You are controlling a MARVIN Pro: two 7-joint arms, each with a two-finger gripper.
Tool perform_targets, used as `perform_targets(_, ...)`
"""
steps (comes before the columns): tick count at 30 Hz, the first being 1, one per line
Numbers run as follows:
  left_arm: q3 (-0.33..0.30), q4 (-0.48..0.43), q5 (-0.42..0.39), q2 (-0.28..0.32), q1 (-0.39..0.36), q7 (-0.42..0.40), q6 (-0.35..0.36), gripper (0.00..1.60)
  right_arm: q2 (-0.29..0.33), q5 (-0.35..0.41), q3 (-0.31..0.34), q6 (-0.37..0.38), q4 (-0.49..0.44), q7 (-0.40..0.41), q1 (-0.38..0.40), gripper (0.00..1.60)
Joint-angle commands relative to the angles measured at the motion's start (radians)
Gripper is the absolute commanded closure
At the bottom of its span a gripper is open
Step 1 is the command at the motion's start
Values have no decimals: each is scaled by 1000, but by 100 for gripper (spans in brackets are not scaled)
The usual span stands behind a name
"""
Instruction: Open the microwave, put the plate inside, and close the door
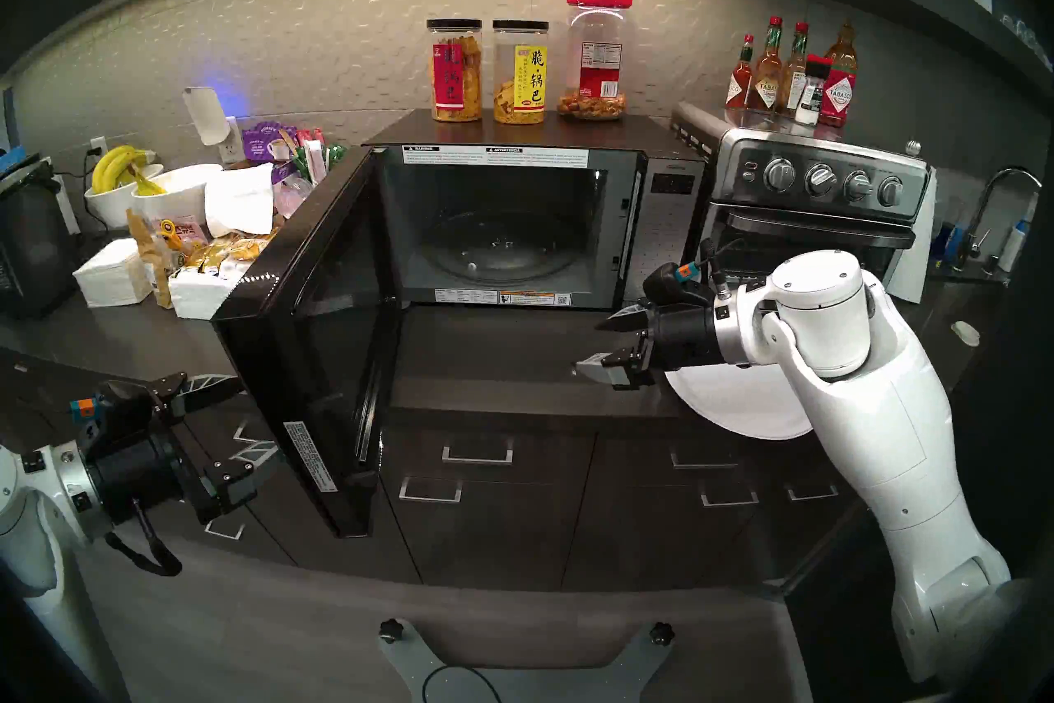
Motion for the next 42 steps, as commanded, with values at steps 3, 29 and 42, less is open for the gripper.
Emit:
perform_targets(3,0,-9,-1,1,1,-4,2,0,83,43,75,6,-29,55,-11,0)
perform_targets(29,-2,-8,7,-4,-5,-11,3,0,293,121,301,-119,114,111,-166,0)
perform_targets(42,-3,-9,10,-6,-8,-16,4,0,317,119,346,-157,162,138,-179,0)
